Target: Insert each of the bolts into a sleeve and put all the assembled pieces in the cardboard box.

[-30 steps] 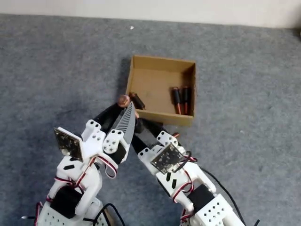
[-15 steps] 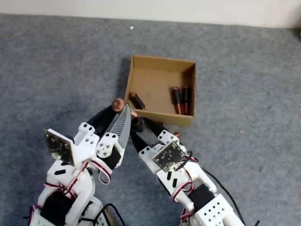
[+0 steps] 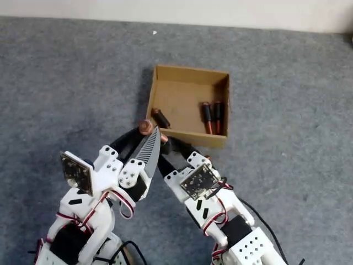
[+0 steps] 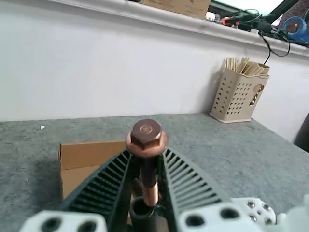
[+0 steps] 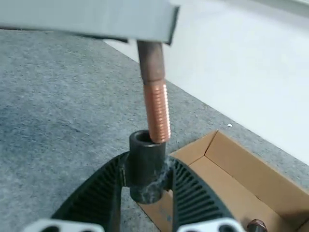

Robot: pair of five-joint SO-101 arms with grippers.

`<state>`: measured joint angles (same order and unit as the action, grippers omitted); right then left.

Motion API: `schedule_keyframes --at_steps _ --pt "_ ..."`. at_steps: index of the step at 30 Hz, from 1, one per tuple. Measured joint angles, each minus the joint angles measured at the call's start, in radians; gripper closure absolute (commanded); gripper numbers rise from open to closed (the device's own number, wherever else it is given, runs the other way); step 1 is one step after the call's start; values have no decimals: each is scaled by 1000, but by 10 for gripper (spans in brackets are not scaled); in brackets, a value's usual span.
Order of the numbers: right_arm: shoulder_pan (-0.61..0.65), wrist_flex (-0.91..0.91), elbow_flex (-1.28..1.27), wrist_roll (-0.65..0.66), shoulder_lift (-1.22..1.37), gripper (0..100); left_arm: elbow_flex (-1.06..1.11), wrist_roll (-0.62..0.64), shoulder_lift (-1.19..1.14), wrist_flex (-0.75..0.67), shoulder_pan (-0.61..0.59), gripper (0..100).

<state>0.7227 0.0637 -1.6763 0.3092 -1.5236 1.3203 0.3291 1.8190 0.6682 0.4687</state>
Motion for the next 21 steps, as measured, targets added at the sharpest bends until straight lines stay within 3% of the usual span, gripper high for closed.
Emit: schedule_keyframes --at_steps 16,21 --pt "-29 2 0 0 0 994 55 3 0 26 0 987" --pt "-29 3 0 0 2 994 78 5 2 18 0 870"
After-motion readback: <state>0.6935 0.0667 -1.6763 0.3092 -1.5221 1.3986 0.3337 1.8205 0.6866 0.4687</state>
